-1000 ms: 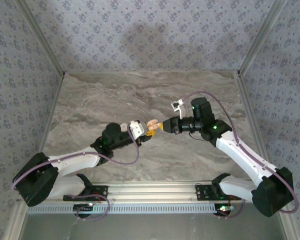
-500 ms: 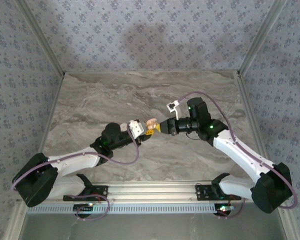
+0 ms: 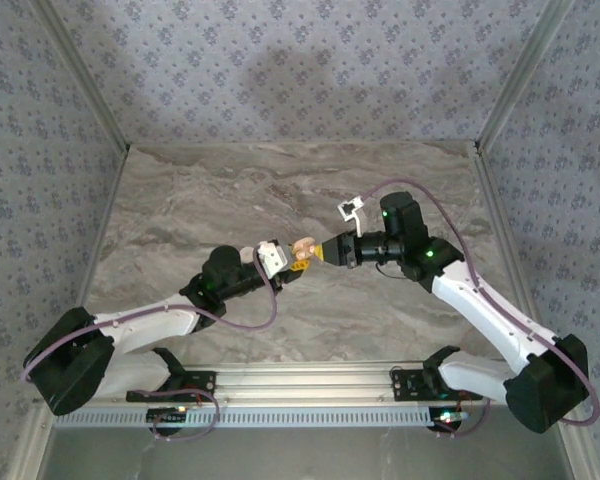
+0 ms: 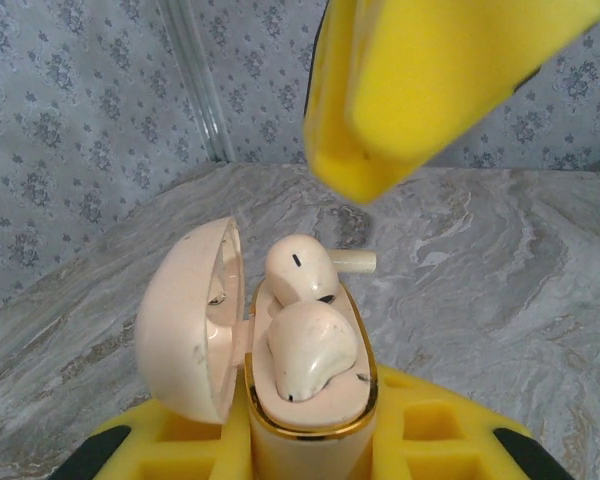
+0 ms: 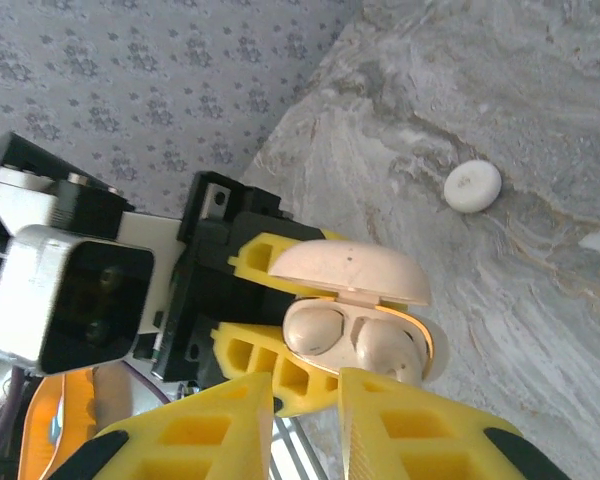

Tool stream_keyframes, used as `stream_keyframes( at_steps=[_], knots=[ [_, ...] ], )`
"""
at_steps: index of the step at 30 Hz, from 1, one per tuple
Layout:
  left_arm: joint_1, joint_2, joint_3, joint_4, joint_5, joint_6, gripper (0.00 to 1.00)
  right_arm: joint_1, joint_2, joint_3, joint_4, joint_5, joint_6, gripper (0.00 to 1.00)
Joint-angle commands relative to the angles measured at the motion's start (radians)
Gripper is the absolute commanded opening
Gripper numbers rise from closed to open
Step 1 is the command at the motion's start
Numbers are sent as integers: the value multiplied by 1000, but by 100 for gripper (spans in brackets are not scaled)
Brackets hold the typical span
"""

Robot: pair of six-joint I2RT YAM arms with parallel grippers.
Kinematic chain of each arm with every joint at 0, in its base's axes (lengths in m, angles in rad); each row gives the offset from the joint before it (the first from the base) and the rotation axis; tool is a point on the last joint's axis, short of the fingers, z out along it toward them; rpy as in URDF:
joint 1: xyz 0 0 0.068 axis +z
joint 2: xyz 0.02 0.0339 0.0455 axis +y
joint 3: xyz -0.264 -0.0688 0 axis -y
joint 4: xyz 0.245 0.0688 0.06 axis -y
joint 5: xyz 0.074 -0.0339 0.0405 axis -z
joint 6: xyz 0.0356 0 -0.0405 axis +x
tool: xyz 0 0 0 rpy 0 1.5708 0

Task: Insert the wireless bluetooth earbuds into the charging case

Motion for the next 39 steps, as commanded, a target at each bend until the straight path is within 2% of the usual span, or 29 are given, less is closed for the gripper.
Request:
stream_keyframes(
  at_steps=[1,4,6,12,14,17,22,33,39],
  knots=[
    [-6,-24,2,29,18,13,11,-1,-6,45,-17,-4,-22,26],
    [-5,-26,2,27,29,11,11,-4,4,61,-22,5,-38,27],
    [-4,-29,2,23,36,11,11,-15,6,71,-28,16,-53,32],
    [-4,-46,-3,14,29,14,11,-55,0,53,-55,19,-43,33],
    [-5,-48,-4,12,29,14,11,-53,-7,46,-73,28,-53,37],
    [-5,-47,-2,1,29,16,11,-50,-18,65,-161,82,-118,41],
    [-4,-46,-1,-10,35,17,11,-48,1,124,-261,75,-196,46],
    [-5,-48,4,-19,32,19,11,50,96,348,-529,339,-396,48],
    [-4,-45,5,-20,30,21,11,94,197,449,-625,387,-422,48]
  ],
)
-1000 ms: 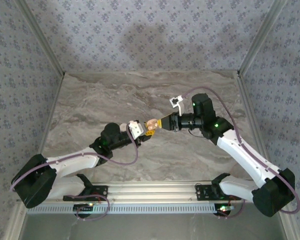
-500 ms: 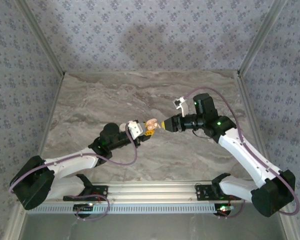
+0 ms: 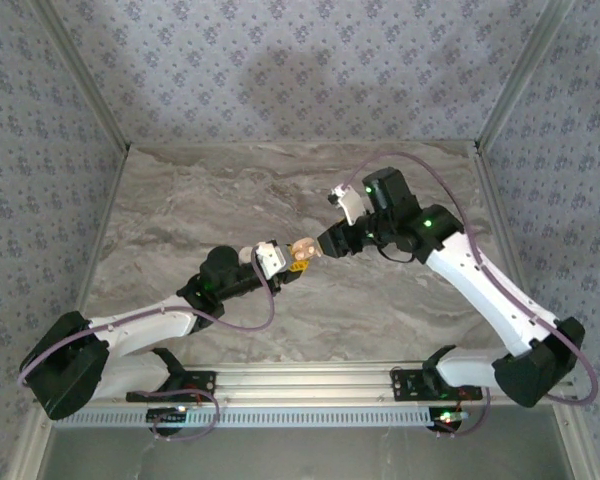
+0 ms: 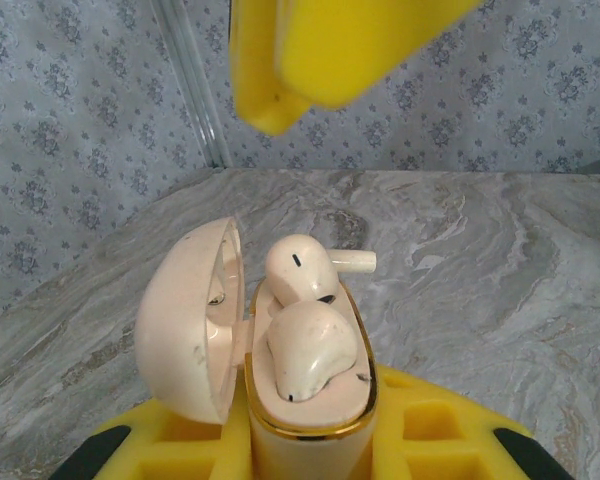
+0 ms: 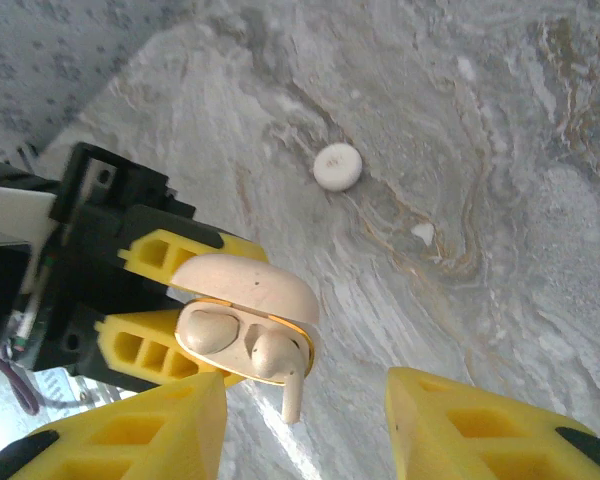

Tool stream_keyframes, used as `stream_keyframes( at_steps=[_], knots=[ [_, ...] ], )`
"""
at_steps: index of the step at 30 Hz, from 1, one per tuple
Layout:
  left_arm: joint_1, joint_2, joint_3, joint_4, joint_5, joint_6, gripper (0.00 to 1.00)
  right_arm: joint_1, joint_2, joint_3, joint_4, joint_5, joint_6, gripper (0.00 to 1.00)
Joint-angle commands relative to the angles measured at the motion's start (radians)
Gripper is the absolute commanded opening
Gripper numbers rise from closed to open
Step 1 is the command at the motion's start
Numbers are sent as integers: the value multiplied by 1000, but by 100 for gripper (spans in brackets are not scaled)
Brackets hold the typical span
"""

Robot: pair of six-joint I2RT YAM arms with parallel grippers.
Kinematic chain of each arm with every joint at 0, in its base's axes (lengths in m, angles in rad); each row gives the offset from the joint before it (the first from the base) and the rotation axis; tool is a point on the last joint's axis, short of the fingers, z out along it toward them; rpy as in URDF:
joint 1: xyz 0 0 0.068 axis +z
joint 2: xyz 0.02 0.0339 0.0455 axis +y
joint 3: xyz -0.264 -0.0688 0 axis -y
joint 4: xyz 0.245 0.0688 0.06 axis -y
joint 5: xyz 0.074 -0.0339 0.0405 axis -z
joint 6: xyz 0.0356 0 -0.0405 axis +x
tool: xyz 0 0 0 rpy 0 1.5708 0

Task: Insert the wireless bluetooth earbuds into the charging case

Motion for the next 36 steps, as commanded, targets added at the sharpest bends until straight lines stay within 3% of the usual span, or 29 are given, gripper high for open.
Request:
stream_keyframes(
  at_steps=[1,10,36],
  knots=[
    [-5,-16,6,3,20,14,11,19,43,56,-109,47,-43,48],
    [-5,-22,6,-4,17,19,11,27,85,90,-97,-29,-30,48],
    [-4,-25,6,-6,15,21,11,49,170,117,-112,-25,-26,43]
  ],
)
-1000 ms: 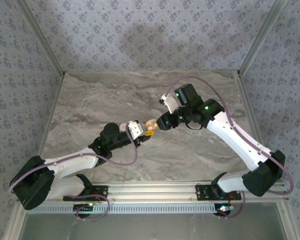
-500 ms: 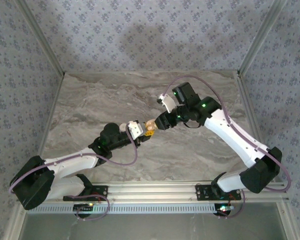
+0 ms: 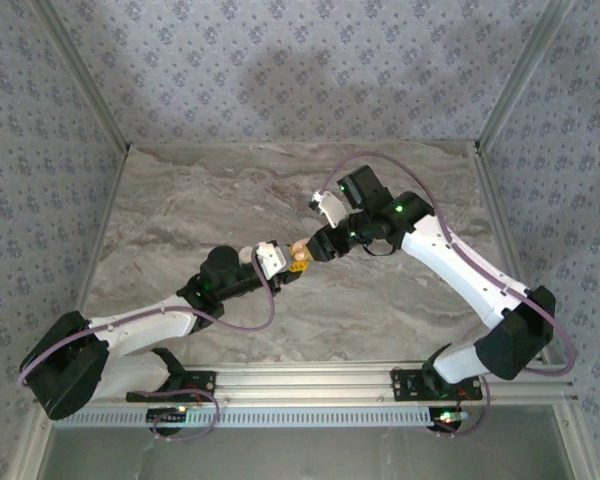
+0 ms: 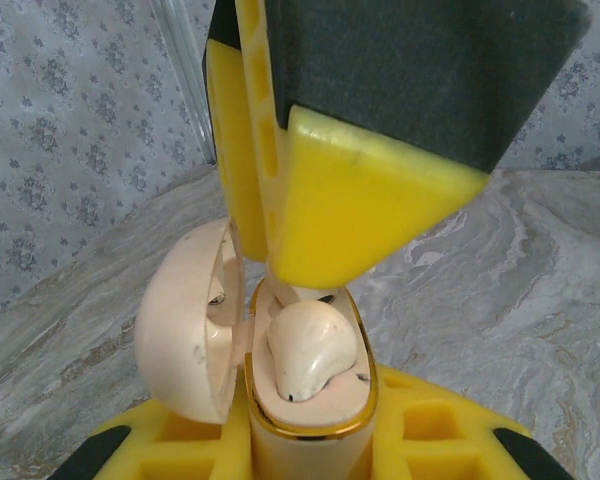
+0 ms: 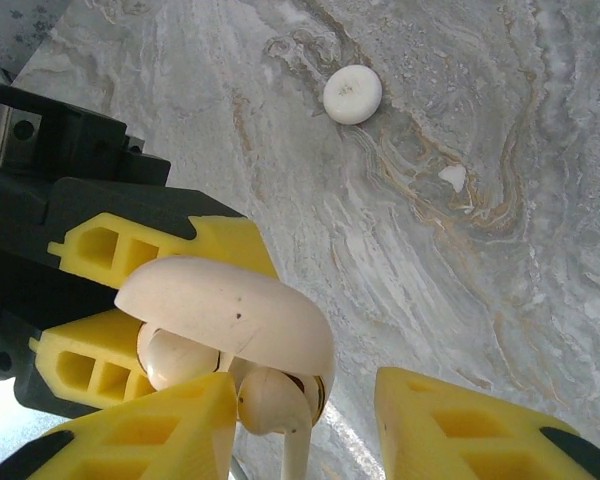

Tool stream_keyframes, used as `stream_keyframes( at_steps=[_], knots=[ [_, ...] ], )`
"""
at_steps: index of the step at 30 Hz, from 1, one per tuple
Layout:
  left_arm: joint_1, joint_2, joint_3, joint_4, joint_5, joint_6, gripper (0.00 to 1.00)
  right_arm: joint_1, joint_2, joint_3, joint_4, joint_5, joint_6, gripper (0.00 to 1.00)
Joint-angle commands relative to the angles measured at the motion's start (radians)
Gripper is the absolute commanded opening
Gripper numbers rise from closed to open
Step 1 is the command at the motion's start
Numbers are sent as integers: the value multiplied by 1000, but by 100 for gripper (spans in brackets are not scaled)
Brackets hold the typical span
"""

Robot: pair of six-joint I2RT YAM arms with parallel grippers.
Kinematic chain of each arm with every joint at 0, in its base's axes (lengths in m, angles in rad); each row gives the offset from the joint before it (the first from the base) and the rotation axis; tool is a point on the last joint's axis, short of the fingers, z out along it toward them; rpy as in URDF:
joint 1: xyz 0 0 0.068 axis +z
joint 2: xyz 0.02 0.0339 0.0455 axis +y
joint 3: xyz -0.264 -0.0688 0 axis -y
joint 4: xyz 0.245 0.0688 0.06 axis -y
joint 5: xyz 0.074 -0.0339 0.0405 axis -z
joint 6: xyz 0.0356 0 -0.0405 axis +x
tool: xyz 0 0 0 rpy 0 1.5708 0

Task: Insert the wireless bluetooth earbuds into the charging case

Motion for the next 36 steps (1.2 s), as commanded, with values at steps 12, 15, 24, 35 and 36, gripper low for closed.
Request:
stream_keyframes(
  at_steps=[12,15,24,35,36],
  knots=[
    [-4,-30,1,1,12,19,11,8,18,27,-14,-27,0,25],
    [-5,-33,0,-4,9,20,11,8,5,16,-10,-32,0,23],
    [-4,-33,-9,10,-4,5,11,-7,-141,-98,145,9,21,19],
    [8,-15,-17,90,12,-104,11,-17,-309,-342,575,9,63,19],
    [8,-13,-17,97,12,-109,11,-16,-309,-353,600,0,68,19]
  ],
)
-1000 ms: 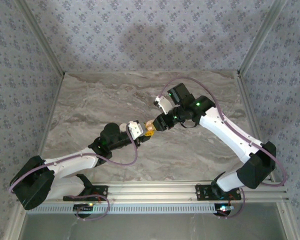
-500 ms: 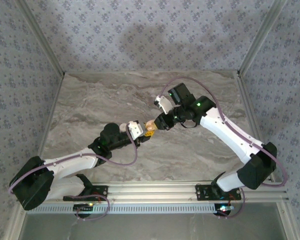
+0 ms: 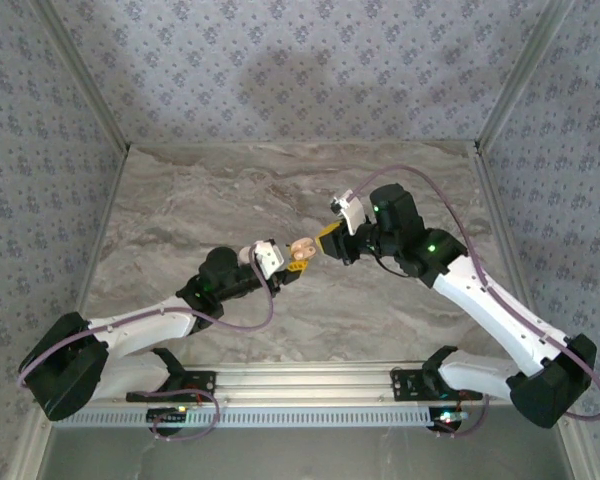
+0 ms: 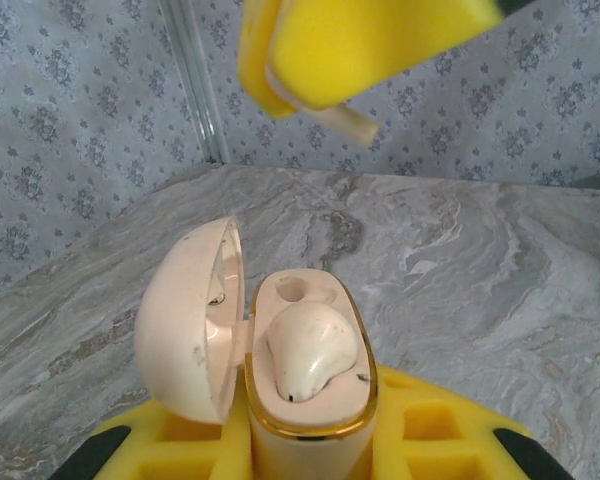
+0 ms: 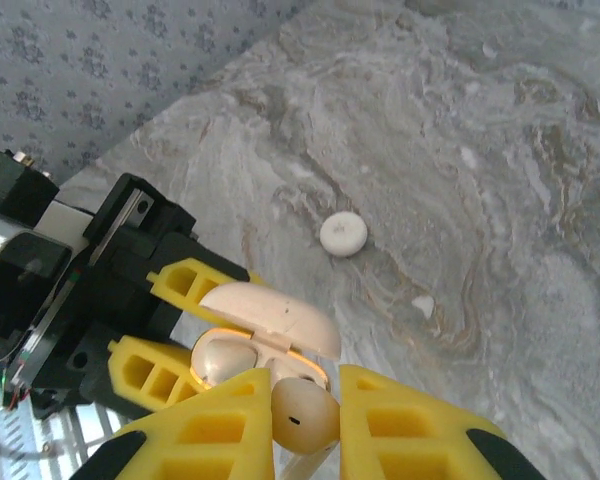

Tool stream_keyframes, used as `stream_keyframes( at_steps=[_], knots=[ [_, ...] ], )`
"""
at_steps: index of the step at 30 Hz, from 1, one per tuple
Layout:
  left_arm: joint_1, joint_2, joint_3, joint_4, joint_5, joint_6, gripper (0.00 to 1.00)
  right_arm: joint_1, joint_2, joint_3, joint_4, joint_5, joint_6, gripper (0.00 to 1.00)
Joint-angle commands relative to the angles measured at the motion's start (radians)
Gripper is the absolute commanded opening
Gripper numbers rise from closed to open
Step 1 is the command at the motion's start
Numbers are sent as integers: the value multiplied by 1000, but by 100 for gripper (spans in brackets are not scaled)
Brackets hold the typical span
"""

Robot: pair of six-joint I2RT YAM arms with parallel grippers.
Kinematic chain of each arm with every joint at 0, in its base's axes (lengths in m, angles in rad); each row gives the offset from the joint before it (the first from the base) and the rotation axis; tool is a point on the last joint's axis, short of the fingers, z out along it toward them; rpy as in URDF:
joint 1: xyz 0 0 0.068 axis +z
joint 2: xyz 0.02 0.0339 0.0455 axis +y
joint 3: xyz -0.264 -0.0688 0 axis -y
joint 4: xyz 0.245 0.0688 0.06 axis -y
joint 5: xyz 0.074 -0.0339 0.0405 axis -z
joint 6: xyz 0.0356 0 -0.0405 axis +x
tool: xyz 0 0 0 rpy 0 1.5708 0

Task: Insert the wireless bluetooth earbuds into the charging case

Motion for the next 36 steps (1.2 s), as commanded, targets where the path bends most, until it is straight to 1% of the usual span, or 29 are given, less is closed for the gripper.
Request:
stream_keyframes(
  at_steps=[1,5,12,36],
  knots=[
    [8,-5,-7,85,15,-52,11,-3,-8,-43,176,-27,34,19],
    [8,2,-5,115,21,-88,11,1,-6,-79,250,-30,46,19],
    [11,10,-1,145,25,-136,11,7,-8,-104,290,-20,53,19],
    [20,21,21,214,38,-242,11,30,0,-116,321,-1,35,19]
  ],
)
